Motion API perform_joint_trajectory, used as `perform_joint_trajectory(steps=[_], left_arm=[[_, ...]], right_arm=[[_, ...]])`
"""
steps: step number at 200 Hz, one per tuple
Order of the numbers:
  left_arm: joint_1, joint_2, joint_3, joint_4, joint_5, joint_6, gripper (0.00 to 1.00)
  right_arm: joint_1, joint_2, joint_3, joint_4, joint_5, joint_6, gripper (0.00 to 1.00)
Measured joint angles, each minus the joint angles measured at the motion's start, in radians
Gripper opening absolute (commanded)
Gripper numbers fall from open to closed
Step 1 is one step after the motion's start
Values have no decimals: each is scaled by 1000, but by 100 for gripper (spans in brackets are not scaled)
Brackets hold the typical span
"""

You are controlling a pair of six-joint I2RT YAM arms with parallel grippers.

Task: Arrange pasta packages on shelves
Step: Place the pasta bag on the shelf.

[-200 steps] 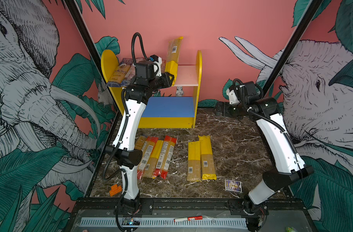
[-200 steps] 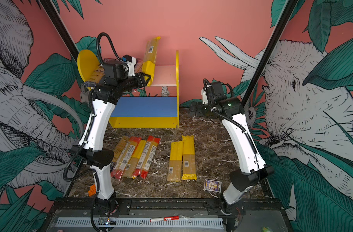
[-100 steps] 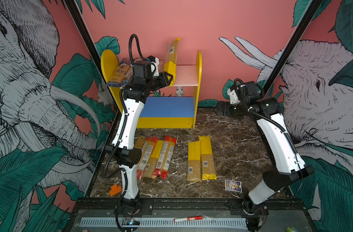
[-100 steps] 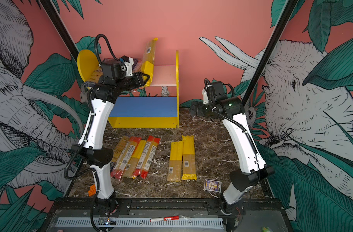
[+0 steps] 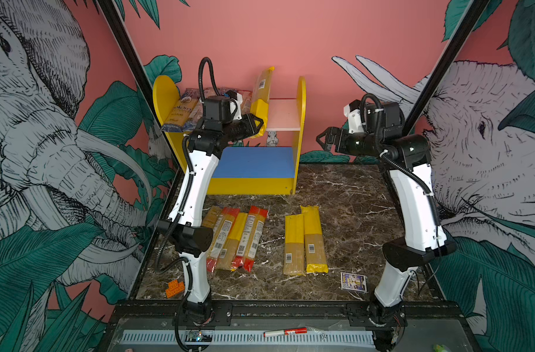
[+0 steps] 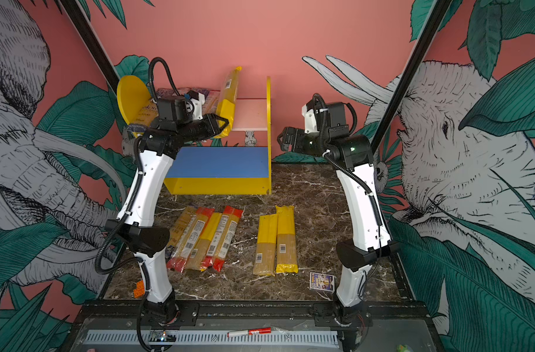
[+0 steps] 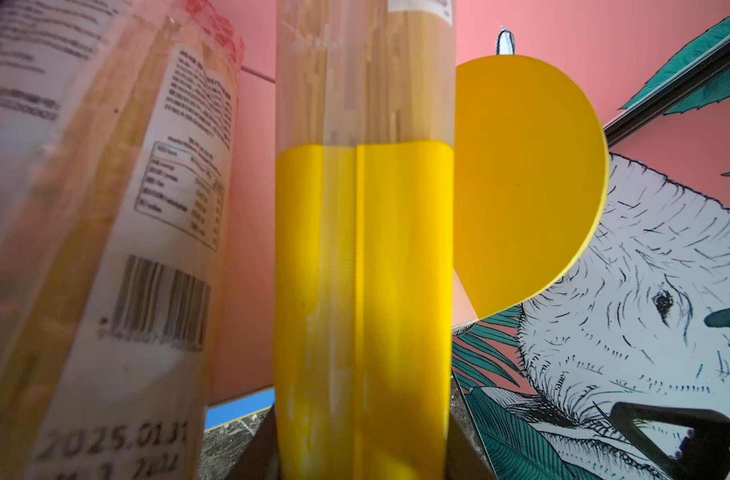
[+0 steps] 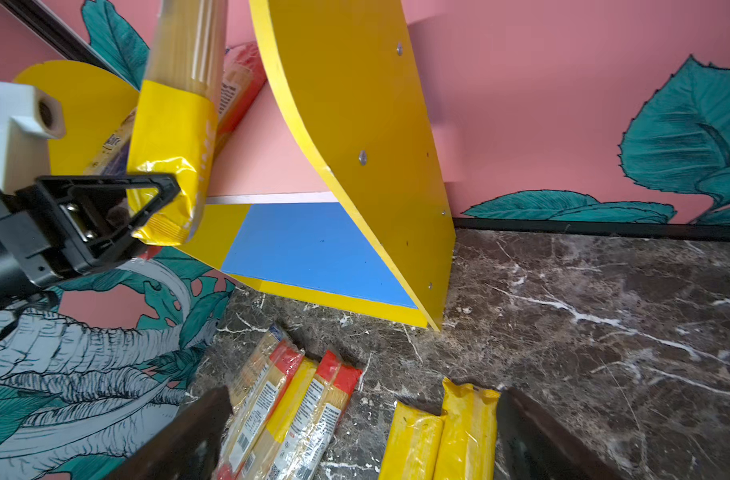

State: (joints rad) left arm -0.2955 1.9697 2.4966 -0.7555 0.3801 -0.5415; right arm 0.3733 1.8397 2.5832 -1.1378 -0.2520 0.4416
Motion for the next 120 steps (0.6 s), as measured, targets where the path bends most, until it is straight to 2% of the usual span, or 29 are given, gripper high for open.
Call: perform_joint_trajectory(steps=[35,81,93,120], left_arm=[[0,-17,-26,6,2,-10,33],[0,-18,-17,36,6,-27,61],[0,-18,-4,68,6,-27,65],[2,-19,31,150,11,-30,66]], right_arm=[[6,7,0,14,-40,0,99],[11,-1,-43,51,-55,0,99],[11,-3,-68,56,-56,-1,99],[11,-14,-121,58,-51,-8,99]])
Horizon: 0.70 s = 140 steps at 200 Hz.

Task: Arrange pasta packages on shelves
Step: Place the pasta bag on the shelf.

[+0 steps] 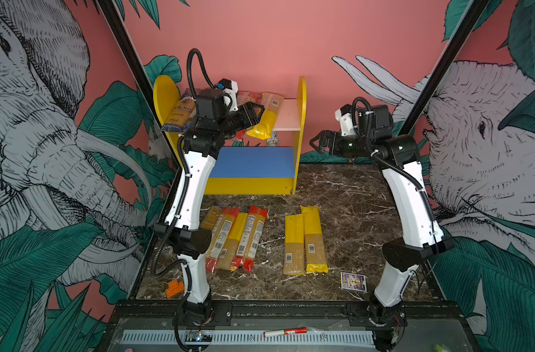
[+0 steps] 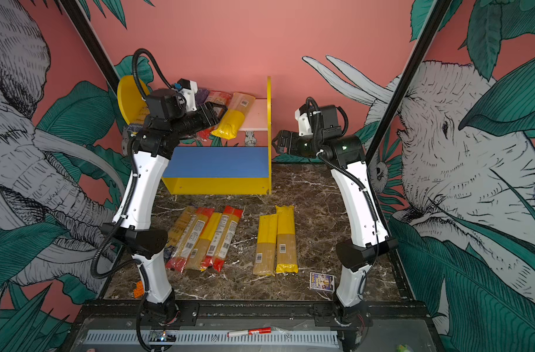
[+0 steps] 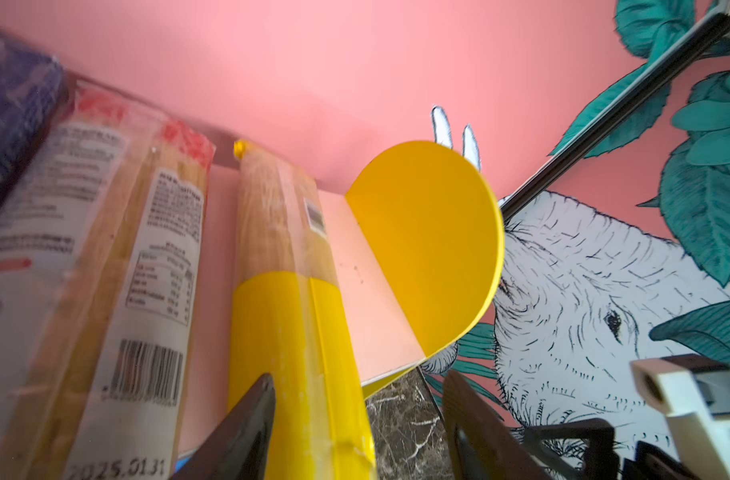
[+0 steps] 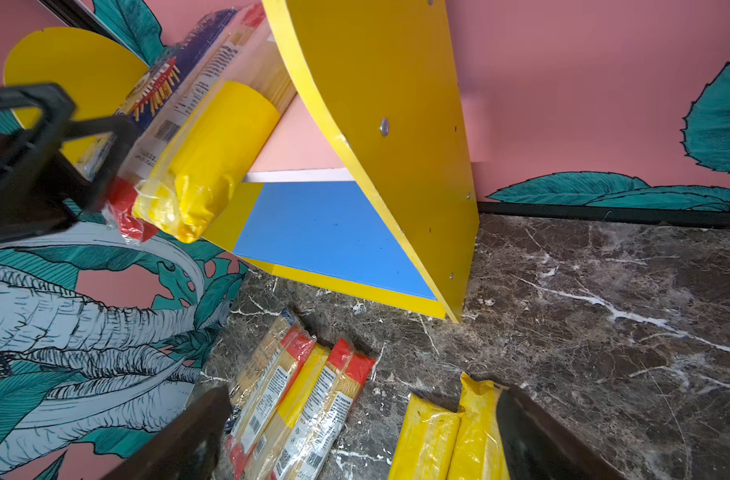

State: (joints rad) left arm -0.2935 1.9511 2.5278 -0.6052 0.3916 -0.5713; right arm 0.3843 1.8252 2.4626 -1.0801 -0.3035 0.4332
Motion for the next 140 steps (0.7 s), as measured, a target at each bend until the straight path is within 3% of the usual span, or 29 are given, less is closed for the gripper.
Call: perform_joint_trajectory(steps=[100,140], left_arm=[[-8,-10,5,55,37,-13,67],[-37,-183,-172,11,11,40,73]], right_arm=[[0,-105,-82,-2,48,-34,99],[0,-116,-123,-9,64,-49,99]])
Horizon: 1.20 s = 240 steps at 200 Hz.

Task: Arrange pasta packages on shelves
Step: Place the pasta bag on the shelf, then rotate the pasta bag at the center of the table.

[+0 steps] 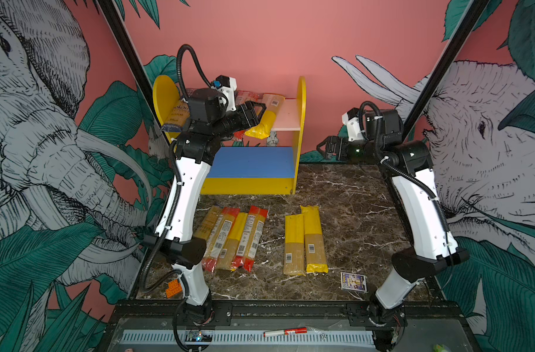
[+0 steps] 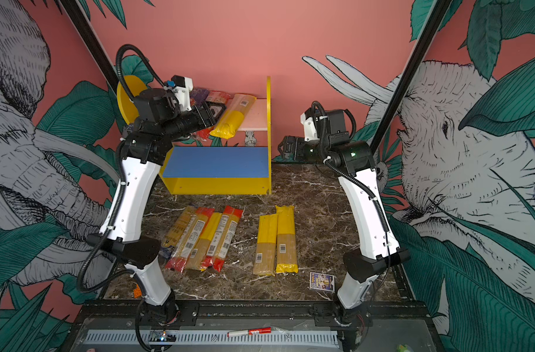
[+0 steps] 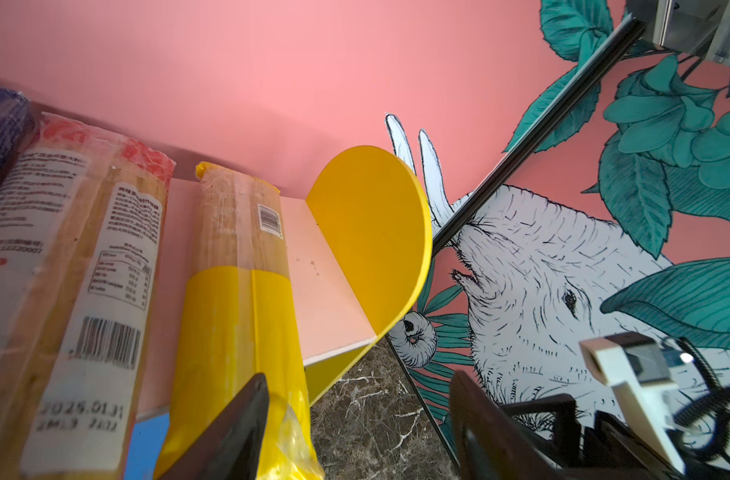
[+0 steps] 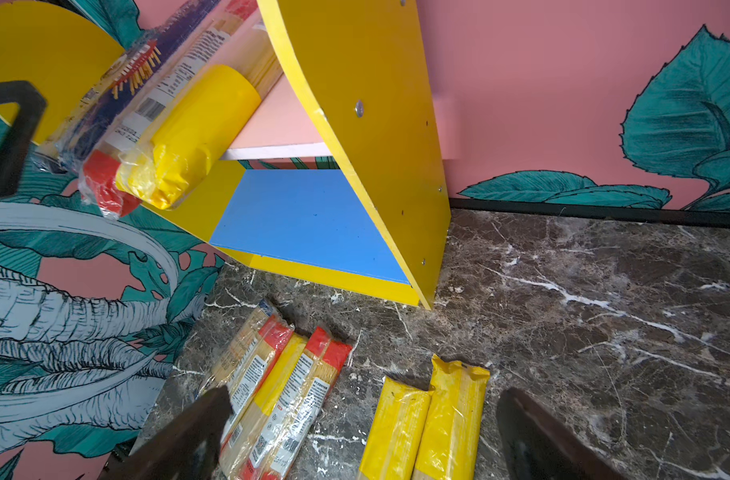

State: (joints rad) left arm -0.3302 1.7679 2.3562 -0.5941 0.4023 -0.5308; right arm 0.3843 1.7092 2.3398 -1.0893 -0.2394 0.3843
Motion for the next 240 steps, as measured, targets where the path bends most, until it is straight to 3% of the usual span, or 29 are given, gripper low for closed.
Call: perform_joint_trajectory(steps=[33,71,107,145,191,240], left_arm=[[-19,-273,-274,-52,-75,55,77],[-21,-610,-608,-170,-261,106,78],[-21,-820,-864,-330,-422,99,78],[-21,-941,-1098,-434,-489,52,78],[-31,-1024,-1328,-451,-470,-21,79],[-162,-1012,-1503,-382,-449,-90,79]], right_arm=[[0,-17,-32,-31,1,-14,99],[5,-47,-64,-63,1,-30,99],[43,-76,-124,-80,11,-35,99],[116,-76,-140,-92,32,-37,99],[175,-78,-163,-94,56,-36,99],[192,-137,-274,-90,84,-26,99]])
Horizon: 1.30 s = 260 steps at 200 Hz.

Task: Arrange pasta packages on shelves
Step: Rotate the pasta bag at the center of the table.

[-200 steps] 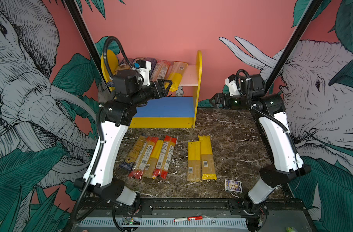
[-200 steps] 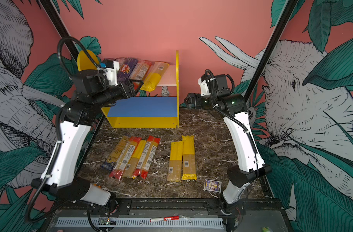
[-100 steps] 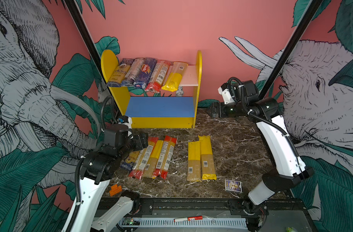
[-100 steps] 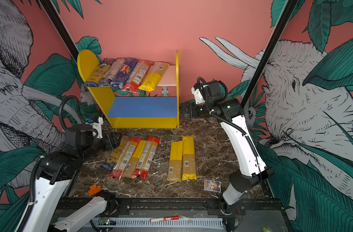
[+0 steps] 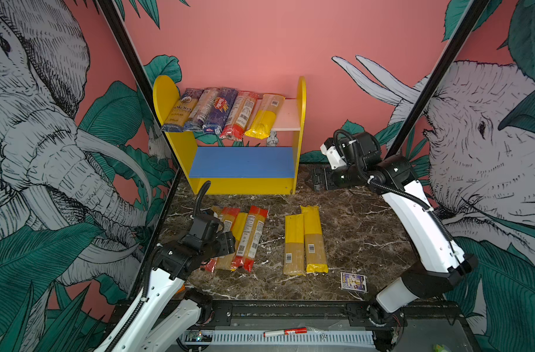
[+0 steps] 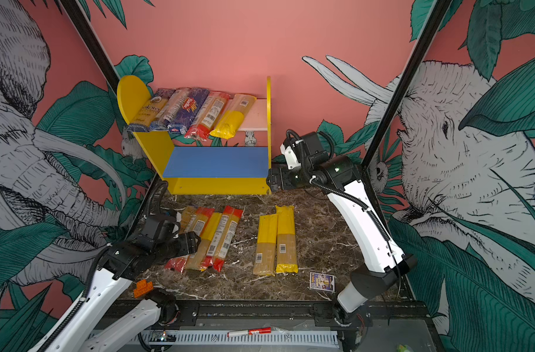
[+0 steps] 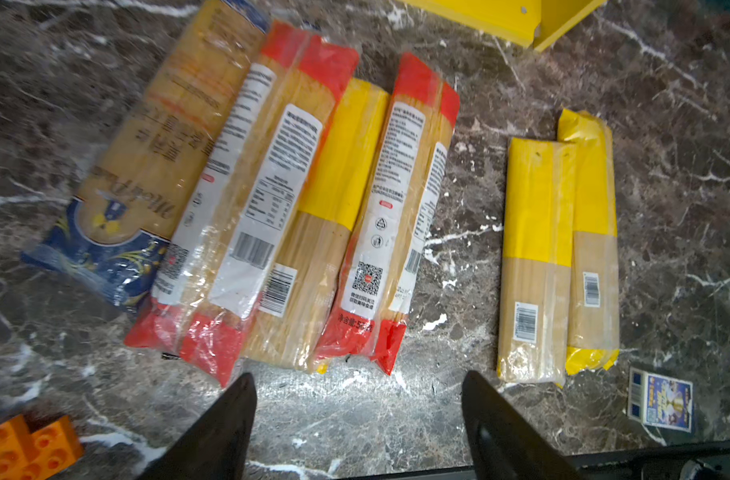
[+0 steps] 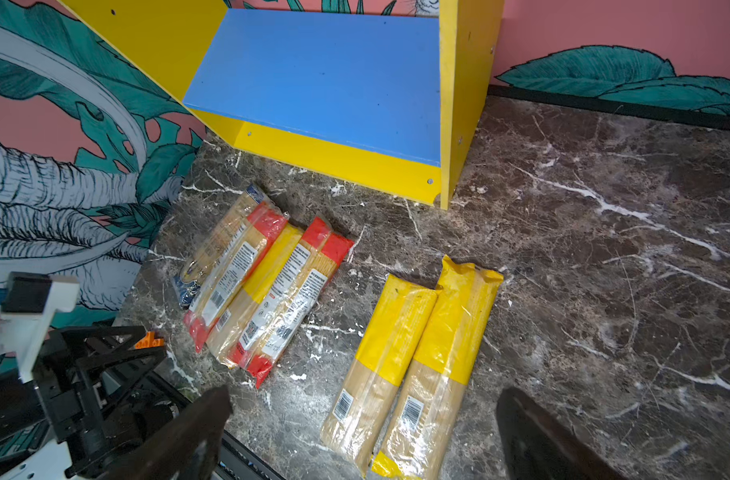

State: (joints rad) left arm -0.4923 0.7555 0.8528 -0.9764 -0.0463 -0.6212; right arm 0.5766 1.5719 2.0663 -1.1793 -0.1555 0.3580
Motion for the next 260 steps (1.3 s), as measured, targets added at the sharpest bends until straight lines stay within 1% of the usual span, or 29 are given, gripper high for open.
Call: perform_joint_trajectory(steps=[48,63,86,102,129,153,192,212,233,260], left_arm=[[-72,19,-175,112,14,-67,77],[-95,34,-196,129,19,-84,77],[-153,92,-189,175,18,-103,78],[-219,171,-155,198,2,-117,80],[-333,327,-64,255,-23,-141,83],[-397,476,15,315,-26,-154,84],[-457,717,143,379,-6,-161,85],[-479,817,201,393,12,-161,85],[-504,901,255,406,27,-161,86],[-529,978,307,408,39,-163,86]], right_arm=[[6,-65,-61,9,10,14,99],[8,-71,-71,10,14,16,99],[9,-76,-85,10,25,17,99],[10,-80,-93,8,47,21,99],[11,-106,-122,-5,117,31,99],[11,-151,-167,-20,172,37,99],[11,-247,-235,-43,222,51,99],[9,-282,-249,-60,236,57,99],[6,-310,-257,-75,249,58,99],[-4,-342,-284,-95,255,53,99]])
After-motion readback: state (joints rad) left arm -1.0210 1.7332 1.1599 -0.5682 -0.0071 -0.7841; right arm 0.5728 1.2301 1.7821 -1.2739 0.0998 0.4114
